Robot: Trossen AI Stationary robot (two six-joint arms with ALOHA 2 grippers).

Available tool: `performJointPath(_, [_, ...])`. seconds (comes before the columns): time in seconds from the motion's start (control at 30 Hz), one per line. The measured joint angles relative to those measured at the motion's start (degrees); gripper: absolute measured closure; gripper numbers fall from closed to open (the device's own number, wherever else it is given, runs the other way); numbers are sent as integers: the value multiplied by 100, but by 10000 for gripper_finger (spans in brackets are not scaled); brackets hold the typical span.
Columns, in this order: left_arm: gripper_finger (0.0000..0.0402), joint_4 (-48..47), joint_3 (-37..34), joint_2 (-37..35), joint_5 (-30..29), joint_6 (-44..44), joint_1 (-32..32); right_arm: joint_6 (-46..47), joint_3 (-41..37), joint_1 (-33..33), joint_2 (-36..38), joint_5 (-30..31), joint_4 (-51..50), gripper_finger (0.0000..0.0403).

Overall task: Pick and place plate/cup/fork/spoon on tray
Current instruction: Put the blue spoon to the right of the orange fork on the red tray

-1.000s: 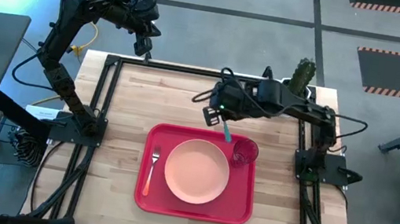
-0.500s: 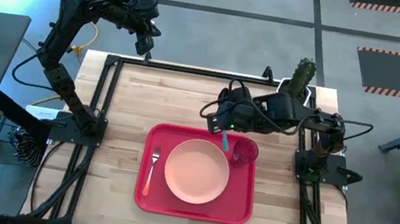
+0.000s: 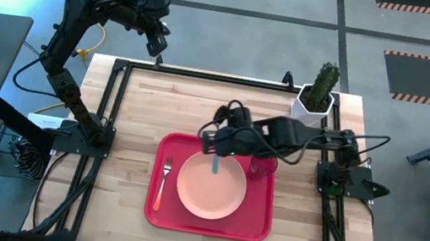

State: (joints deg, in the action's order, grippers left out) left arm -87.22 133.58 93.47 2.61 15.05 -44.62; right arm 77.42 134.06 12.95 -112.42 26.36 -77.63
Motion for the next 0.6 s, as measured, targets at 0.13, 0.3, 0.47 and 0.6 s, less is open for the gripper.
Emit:
performJointPath(0.13, [402,0,2,-2,-458,-129,4,-268,0,24,-237,-88,569,403])
performJointPath(0.3, [402,-13,0,0,-1277,-399,2,-289,0,80,-462,-128,1054,403])
performJointPath(0.47, [402,-24,0,0,-1837,-691,2,-289,-2,204,-694,-136,1371,403])
performJointPath(0.6, [402,-22,0,0,-2050,-737,2,-287,-2,301,-836,-186,1468,403])
